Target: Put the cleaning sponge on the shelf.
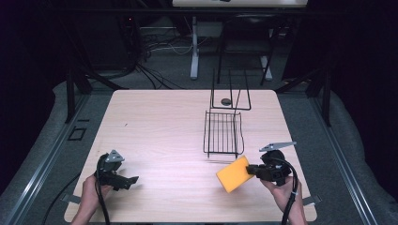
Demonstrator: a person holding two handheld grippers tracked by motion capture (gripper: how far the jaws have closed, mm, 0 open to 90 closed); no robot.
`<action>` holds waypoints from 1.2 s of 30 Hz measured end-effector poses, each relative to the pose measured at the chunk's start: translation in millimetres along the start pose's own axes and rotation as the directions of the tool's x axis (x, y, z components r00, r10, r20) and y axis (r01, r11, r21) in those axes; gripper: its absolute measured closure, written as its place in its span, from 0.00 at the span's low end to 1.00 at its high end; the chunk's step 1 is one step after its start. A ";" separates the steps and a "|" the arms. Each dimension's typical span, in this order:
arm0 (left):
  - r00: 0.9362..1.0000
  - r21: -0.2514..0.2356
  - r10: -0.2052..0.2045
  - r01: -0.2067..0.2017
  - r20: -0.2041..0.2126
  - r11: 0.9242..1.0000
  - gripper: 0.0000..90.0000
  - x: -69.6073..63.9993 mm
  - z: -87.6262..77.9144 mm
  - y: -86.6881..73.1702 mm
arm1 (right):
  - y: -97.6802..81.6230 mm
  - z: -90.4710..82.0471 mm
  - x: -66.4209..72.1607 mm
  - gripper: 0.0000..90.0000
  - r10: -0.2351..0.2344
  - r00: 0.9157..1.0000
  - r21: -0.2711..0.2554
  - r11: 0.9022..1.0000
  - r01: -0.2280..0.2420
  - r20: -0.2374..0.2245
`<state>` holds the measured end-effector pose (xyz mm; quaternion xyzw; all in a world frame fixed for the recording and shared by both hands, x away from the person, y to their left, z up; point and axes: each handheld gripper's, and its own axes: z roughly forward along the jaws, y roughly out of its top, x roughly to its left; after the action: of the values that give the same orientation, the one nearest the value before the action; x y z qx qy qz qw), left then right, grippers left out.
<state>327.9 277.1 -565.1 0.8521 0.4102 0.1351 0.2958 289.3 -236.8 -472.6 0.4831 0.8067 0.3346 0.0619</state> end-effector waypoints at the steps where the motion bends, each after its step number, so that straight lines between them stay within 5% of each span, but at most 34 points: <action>1: 1.000 0.001 0.002 -0.002 -0.001 1.000 0.00 0.5 -0.2 -0.1 | 0.9 -1.0 0.5 0.95 -0.001 1.000 -0.005 1.000 0.001 0.005; 24: 1.000 -0.001 0.001 -0.001 -0.001 1.000 0.00 1.4 -0.7 -0.3 | 26.8 -13.5 11.0 0.95 -0.026 0.999 -0.039 0.999 0.027 0.019; 36: 1.000 0.000 0.000 0.000 -0.001 1.000 0.00 1.6 -0.4 -0.4 | 34.9 -10.5 6.4 0.95 0.000 1.000 -0.072 0.997 0.002 0.031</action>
<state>328.5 278.7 -565.0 0.8520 0.4103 0.1357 0.2956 307.3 -225.8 -442.1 0.4851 0.7934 0.3561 0.0919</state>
